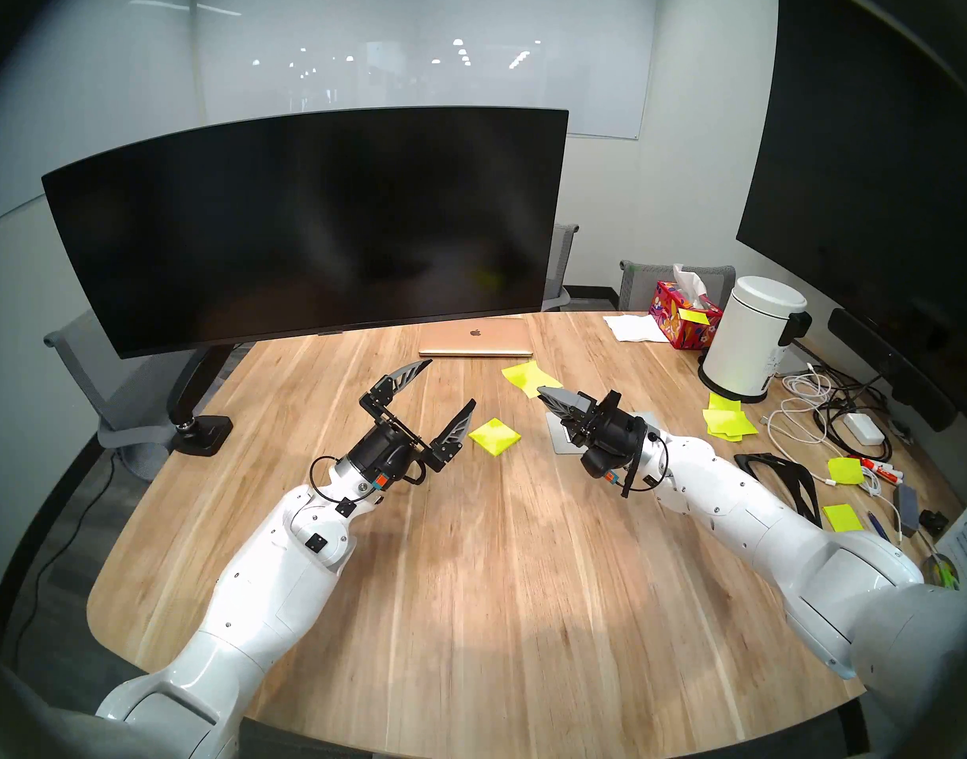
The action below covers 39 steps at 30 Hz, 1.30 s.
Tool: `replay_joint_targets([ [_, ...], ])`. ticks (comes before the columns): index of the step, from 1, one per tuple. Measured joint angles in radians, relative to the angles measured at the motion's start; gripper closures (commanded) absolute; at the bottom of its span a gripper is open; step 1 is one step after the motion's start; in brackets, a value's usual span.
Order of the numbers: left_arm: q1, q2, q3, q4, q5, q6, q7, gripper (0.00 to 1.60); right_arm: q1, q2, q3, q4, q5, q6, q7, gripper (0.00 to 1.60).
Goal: Peel one sticky note off the pad and stick it onto the monitor, then press it flat
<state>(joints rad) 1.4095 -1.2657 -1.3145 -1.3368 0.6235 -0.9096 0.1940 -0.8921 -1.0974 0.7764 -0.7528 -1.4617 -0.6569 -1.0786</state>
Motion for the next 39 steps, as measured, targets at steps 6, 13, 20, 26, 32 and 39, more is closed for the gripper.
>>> replay_joint_targets([
  [6, 0.050, -0.016, -0.026, -0.078, 0.065, 0.082, 0.034, 0.00, -0.040, 0.020, 0.017, -0.053, 0.014, 0.017, 0.034, 1.60],
  [13, 0.111, -0.035, -0.051, -0.169, 0.145, 0.189, 0.070, 0.00, -0.093, 0.040, 0.049, -0.133, 0.035, 0.070, 0.090, 1.60],
  [20, 0.172, -0.057, -0.069, -0.256, 0.225, 0.306, 0.100, 0.00, -0.140, 0.043, 0.100, -0.171, 0.071, 0.162, 0.174, 1.60],
  [26, 0.211, -0.073, -0.072, -0.302, 0.263, 0.374, 0.111, 0.00, -0.155, 0.020, 0.123, -0.123, 0.088, 0.214, 0.194, 1.60],
  [32, 0.230, -0.081, -0.072, -0.317, 0.279, 0.398, 0.116, 0.00, -0.153, -0.004, 0.122, -0.050, 0.079, 0.238, 0.153, 1.60],
  [39, 0.239, -0.086, -0.072, -0.322, 0.287, 0.408, 0.118, 0.00, -0.152, -0.012, 0.113, -0.043, 0.029, 0.275, 0.113, 1.60],
])
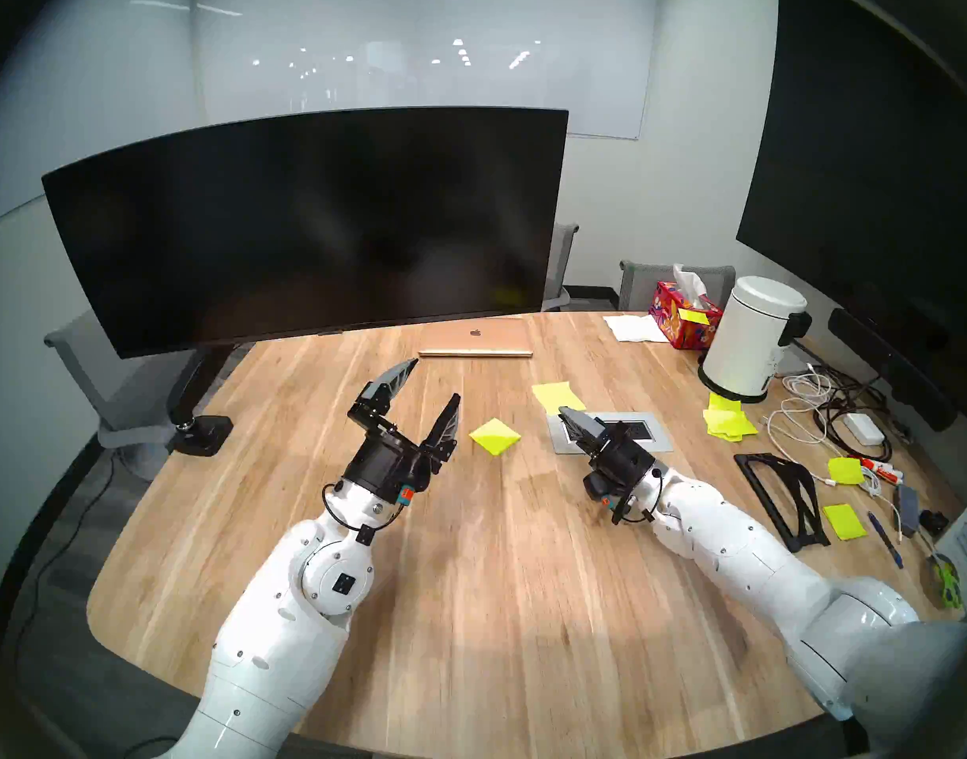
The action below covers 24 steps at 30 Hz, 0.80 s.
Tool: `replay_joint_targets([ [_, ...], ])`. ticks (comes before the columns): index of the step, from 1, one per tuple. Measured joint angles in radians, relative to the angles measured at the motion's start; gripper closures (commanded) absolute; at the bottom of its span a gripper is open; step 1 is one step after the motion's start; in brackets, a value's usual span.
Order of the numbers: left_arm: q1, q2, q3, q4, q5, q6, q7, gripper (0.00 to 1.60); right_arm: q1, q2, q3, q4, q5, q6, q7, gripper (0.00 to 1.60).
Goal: Peel one sticky note off the pad and stick it onto the monitor, then press it flat
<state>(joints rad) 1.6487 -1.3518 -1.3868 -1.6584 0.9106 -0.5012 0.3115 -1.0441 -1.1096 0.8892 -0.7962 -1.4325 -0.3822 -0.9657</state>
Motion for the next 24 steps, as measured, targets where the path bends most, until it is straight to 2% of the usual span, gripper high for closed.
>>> replay_joint_targets([
  [13, -0.001, -0.004, 0.000, -0.002, -0.004, -0.004, 0.001, 0.00, -0.003, -0.003, 0.019, -0.055, -0.036, 0.064, 0.009, 1.60],
  [24, -0.002, -0.006, 0.000, -0.002, -0.010, -0.008, 0.001, 0.00, 0.048, -0.047, 0.042, 0.051, -0.028, 0.076, 0.049, 1.60],
])
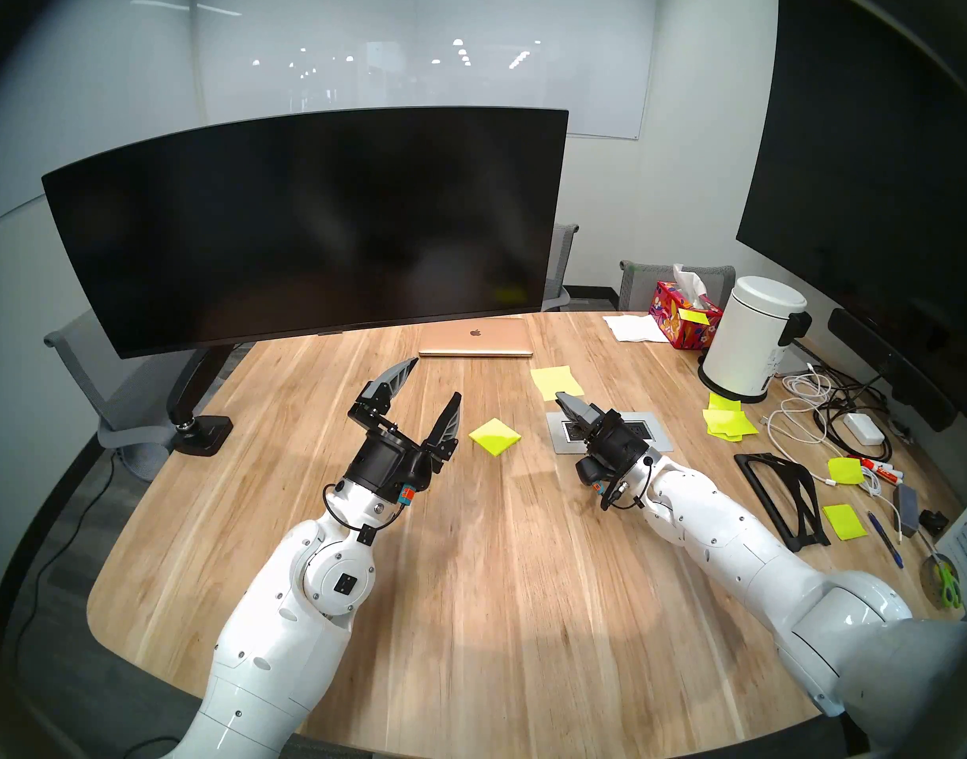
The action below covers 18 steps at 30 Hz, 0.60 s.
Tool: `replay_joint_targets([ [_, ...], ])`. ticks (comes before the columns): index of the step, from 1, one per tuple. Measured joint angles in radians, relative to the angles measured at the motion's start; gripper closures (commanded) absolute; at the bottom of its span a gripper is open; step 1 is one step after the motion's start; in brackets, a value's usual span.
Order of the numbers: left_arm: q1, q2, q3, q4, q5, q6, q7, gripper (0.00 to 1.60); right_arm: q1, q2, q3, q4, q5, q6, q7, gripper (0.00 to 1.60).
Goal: Peel one sticky note off the pad and stick it onto the monitor, then press it flat
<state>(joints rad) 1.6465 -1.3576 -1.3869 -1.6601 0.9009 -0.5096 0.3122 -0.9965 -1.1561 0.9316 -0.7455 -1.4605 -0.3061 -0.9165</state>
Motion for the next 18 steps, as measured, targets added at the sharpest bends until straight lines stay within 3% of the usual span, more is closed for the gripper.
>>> replay_joint_targets([
  [8, -0.001, 0.000, 0.000, 0.000, -0.002, -0.002, 0.000, 0.00, 0.066, -0.033, 0.018, 0.079, 0.004, -0.009, 0.031, 1.60],
  [18, -0.001, -0.001, 0.000, 0.000, -0.003, -0.003, 0.000, 0.00, 0.134, -0.057, 0.020, 0.098, -0.032, 0.011, 0.011, 1.60],
])
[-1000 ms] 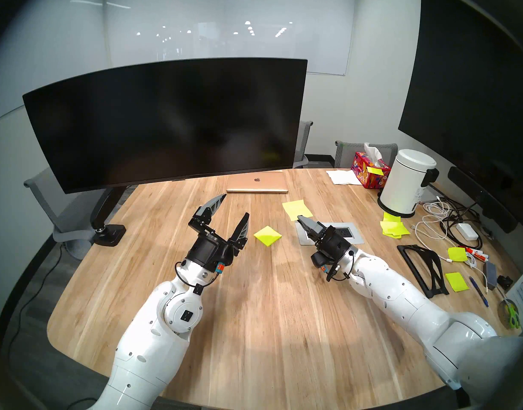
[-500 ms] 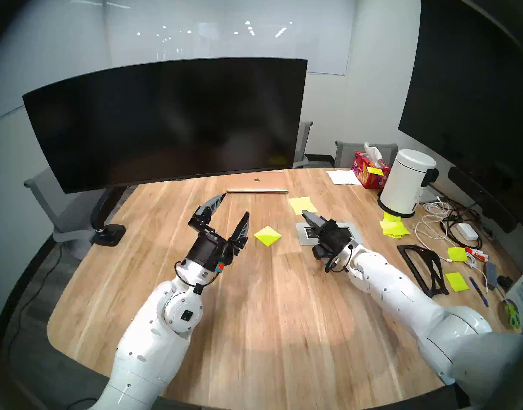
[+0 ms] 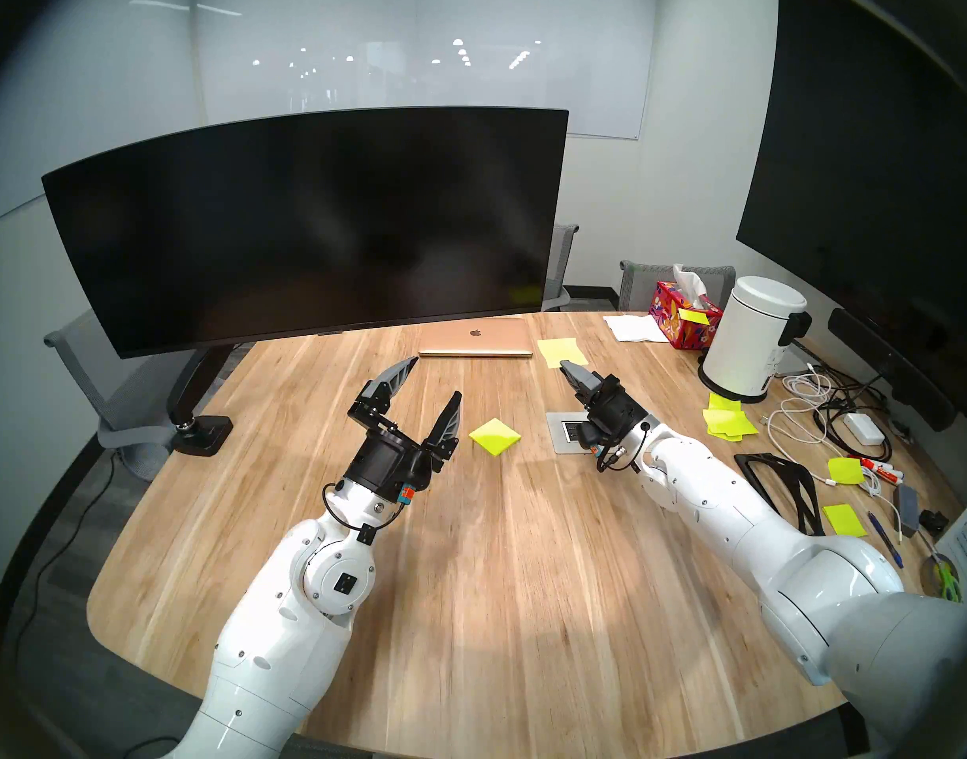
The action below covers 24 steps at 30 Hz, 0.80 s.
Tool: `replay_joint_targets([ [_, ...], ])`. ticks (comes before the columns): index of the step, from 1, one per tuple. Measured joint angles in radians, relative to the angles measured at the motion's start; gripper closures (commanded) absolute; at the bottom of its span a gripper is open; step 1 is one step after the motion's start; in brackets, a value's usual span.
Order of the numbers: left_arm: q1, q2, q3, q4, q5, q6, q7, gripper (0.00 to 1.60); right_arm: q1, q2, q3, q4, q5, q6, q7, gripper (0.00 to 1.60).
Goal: Peel one sticky note off the pad and stick it onto the monitor, then press it flat
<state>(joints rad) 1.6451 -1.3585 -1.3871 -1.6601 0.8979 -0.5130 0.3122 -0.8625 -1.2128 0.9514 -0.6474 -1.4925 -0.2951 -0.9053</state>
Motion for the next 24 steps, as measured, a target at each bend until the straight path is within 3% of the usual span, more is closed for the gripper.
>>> replay_joint_targets([
  [18, 0.000, -0.001, 0.000, 0.000, 0.003, 0.000, 0.000, 0.00, 0.070, -0.066, 0.005, 0.102, -0.064, 0.059, -0.078, 1.60],
  [24, 0.000, -0.001, 0.000, 0.000, 0.003, 0.000, 0.000, 0.00, 0.069, -0.077, 0.004, 0.083, -0.085, 0.087, -0.128, 1.60],
])
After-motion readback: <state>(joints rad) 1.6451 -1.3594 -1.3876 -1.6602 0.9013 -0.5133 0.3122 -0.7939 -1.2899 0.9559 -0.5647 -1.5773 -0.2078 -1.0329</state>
